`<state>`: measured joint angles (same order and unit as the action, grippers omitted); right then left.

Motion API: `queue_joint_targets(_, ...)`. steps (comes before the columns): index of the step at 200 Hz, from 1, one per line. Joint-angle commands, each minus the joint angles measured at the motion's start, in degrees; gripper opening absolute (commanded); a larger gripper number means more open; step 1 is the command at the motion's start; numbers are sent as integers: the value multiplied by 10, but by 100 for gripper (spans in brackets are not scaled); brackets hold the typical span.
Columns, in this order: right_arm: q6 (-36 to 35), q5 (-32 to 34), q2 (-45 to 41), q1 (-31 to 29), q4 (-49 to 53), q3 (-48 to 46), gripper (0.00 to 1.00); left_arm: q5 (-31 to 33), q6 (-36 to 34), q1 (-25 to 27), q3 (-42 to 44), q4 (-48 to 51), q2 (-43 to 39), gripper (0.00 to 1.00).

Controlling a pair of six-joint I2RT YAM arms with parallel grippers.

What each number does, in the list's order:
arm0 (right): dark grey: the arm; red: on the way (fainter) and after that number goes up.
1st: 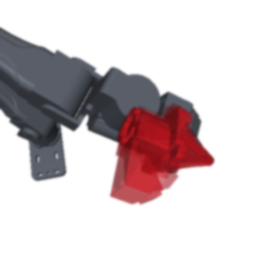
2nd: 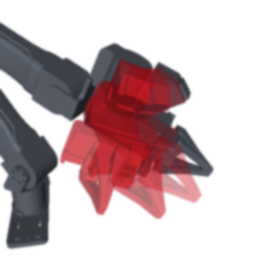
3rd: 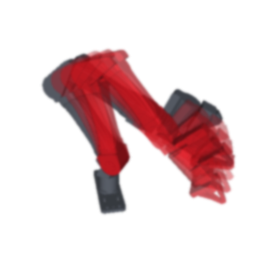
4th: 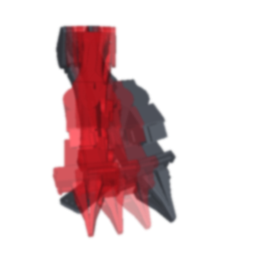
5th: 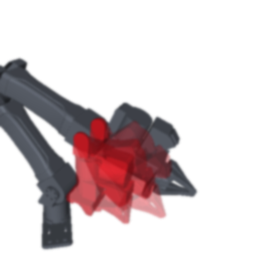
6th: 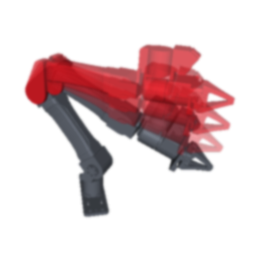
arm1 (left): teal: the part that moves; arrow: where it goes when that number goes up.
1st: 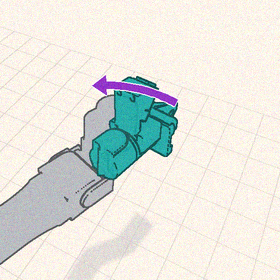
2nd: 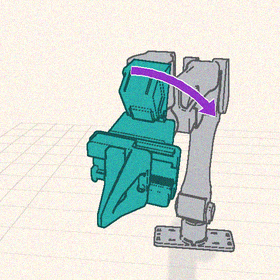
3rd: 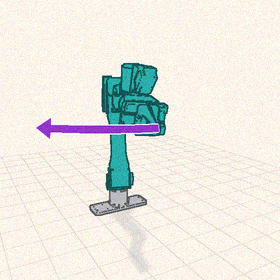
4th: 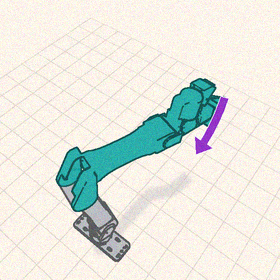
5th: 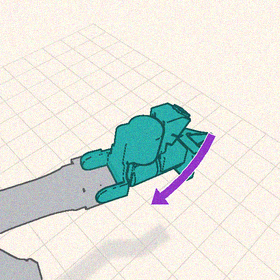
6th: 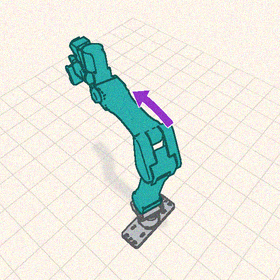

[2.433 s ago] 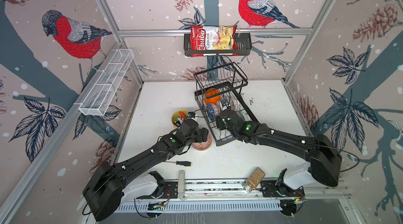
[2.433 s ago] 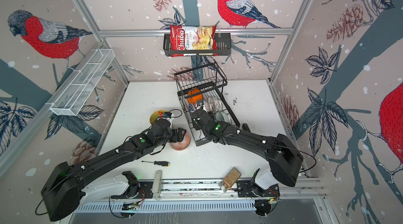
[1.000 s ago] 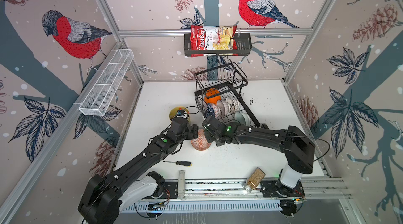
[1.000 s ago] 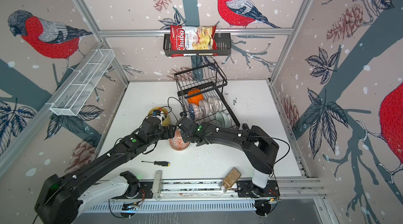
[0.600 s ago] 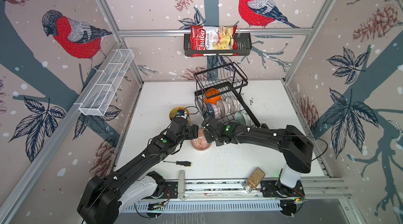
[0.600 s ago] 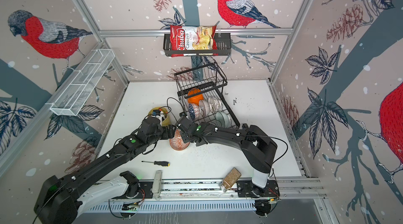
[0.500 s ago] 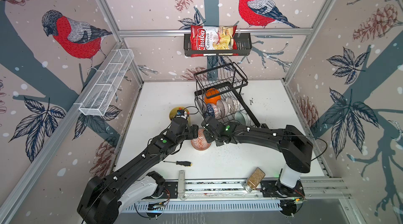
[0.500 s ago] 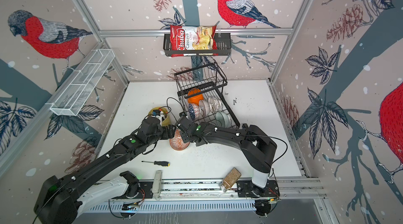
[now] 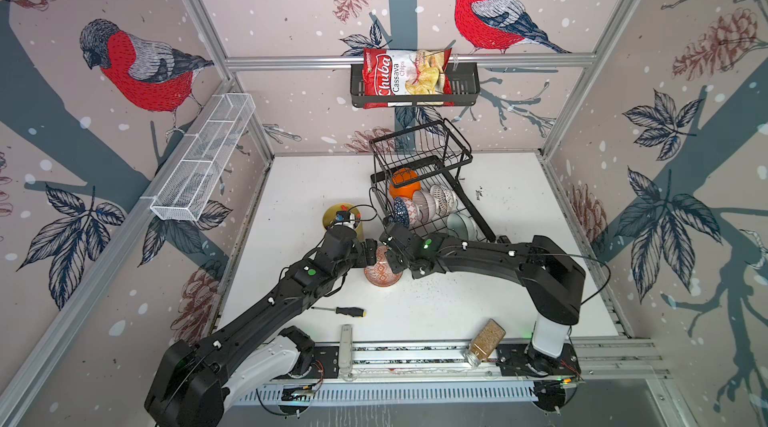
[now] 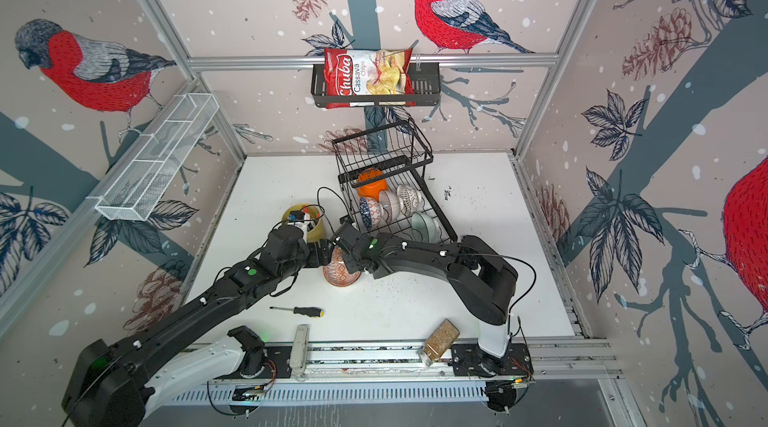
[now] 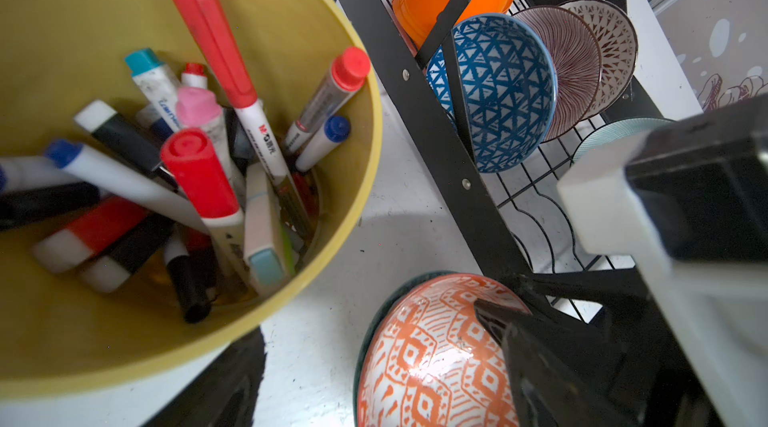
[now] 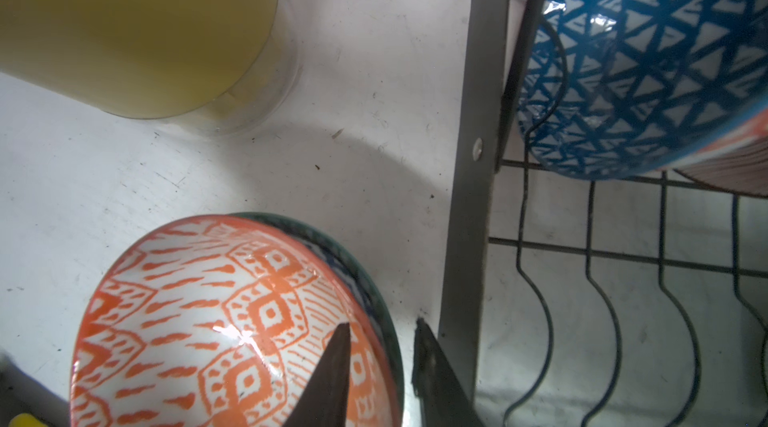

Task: Load the bowls into the dish rack
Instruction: 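Lower the right gripper onto the orange-patterned bowl rim and close it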

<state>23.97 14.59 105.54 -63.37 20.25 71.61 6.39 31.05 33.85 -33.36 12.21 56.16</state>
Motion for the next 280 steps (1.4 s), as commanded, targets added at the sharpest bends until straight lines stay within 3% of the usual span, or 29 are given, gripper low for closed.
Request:
queue_joint_targets(1, 2, 13, 9, -1, 11, 9, 25, 4, -9, -2, 1, -9, -4, 89)
queue_joint_targets(52, 3, 22, 19, -3, 15, 18, 14, 3, -6, -2, 8, -10, -11, 89)
queue_joint_targets(123, 2, 28, 5, -7, 17, 23, 8, 3, -6, -1, 12, -11, -18, 89)
queue_joint_targets(225, 3, 27, 12, -6, 11, 26, 7, 2, -5, -2, 15, -11, -22, 89)
queue_joint_targets(280, 1, 29, 29, -5, 11, 34, 12, 1, -5, -1, 14, -11, -21, 89)
